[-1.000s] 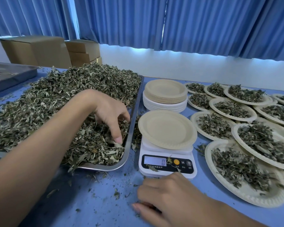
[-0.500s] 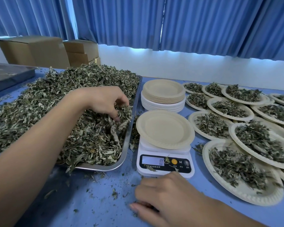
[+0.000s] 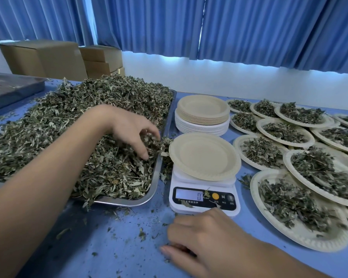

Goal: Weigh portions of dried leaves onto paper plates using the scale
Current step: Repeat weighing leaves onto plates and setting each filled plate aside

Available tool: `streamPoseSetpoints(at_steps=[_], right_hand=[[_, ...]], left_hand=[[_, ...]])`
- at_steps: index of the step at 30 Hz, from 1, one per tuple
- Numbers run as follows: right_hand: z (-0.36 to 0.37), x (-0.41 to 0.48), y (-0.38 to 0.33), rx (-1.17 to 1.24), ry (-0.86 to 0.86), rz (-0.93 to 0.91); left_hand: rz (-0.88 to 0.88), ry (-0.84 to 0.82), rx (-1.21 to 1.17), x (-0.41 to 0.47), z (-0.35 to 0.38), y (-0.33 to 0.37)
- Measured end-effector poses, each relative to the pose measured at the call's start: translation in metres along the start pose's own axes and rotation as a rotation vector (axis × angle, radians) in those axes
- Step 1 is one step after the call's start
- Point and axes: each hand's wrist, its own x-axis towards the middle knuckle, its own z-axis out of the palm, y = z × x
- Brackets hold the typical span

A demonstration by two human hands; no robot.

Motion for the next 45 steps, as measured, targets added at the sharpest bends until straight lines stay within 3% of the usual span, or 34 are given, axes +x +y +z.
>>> streamPoseSetpoints(at_steps=[4,8,13,22,26,30,32,37,45], right_hand=[[-0.001,0.000,-0.001,0.006,-0.011,0.003],[-0.002,0.001,0.000,0.015,-0.037,0.007],[-0.003,0.001,-0.001,0.030,-0.048,0.006],[0.002,0.000,0.002,-0.003,-0.006,0.008],[0.002,0.000,0.004,0.046,-0.025,0.010],[0.001,-0.001,0.003,0.065,-0.035,0.012],[0.001,-0.001,0.003,0.062,-0.024,0.008],[-0.005,0.000,0.000,0.044,-0.021,-0.007],[-0.010,0.001,-0.002,0.037,-0.046,0.012]], left_hand=[[-0.100,0.012,0.221,0.011,0.013,0.015],[-0.129,0.095,0.144,0.014,0.013,0.018],[-0.095,0.369,0.143,0.008,0.003,0.013],[0.218,0.664,-0.280,0.013,-0.006,0.055],[0.323,0.554,-0.557,0.025,0.001,0.087],[0.355,0.365,-0.470,0.032,0.000,0.094],[0.317,0.319,-0.478,0.028,-0.005,0.082],[0.171,0.403,-0.384,0.020,-0.008,0.033],[-0.131,0.088,-0.213,0.034,0.007,-0.009]])
